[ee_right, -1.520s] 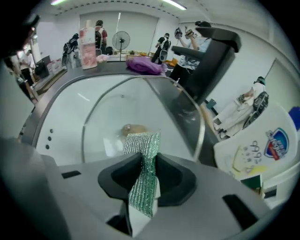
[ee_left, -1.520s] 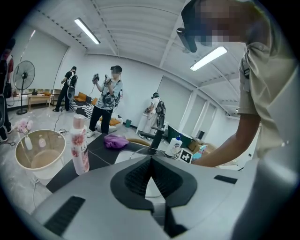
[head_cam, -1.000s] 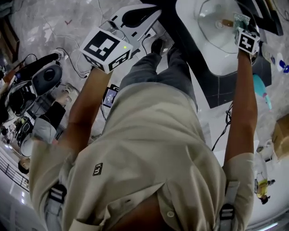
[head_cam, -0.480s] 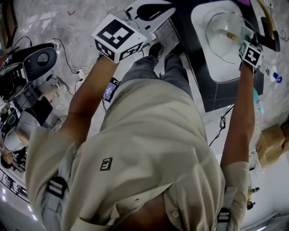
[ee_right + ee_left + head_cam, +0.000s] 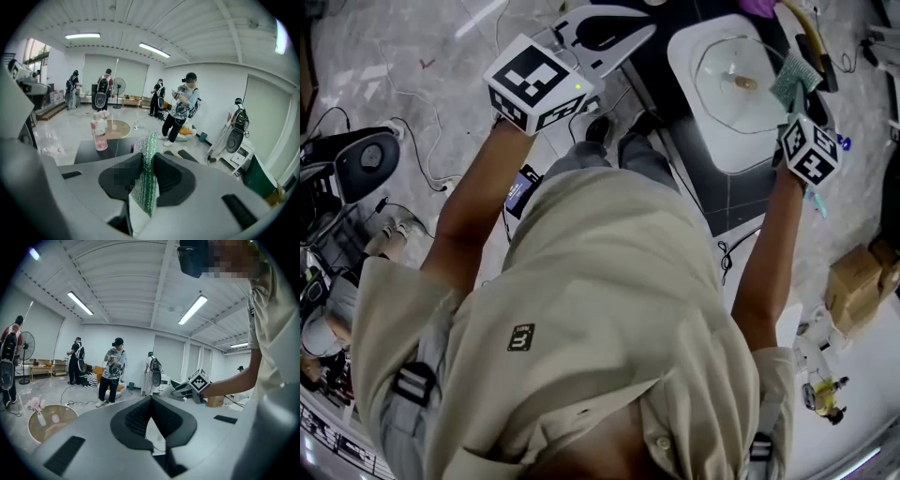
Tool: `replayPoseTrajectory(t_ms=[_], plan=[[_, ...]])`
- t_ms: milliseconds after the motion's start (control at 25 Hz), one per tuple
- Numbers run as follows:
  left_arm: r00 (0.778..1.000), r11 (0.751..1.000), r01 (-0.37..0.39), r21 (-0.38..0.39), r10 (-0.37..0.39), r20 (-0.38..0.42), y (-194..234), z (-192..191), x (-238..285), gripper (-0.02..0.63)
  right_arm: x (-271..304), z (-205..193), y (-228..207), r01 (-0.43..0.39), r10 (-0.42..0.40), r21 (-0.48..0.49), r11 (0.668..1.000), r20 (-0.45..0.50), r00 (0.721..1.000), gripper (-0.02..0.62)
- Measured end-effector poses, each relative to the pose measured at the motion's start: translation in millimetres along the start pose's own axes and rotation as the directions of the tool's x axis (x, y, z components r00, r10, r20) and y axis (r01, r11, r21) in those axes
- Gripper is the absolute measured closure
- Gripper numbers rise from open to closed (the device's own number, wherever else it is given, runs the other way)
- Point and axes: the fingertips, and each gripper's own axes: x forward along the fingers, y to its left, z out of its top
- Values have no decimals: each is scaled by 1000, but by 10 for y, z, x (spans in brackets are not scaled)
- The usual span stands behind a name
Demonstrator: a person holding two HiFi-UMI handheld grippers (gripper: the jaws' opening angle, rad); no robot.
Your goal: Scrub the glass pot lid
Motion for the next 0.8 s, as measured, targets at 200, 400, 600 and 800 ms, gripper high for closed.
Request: replayPoseTrajectory(t_ms=[200,400,600,800], plan=[[998,997,56,61,-59,36,-176,308,36,592,-669,523,62,-17,5,72,997,154,988,502],[990,984,120,129,-129,62,-393,579,112,592,-1290,909,22,-28,-6,114,993,286,958,502],[981,967,159,200,-177,74,-608,803,100,592,-1836,1125,1,-51,2,121,991,374,927,503],[972,945,187,267,-218,91,-931,1054,-3,592,-2504,1208,-35,-48,-19,139,989,448,894,503]])
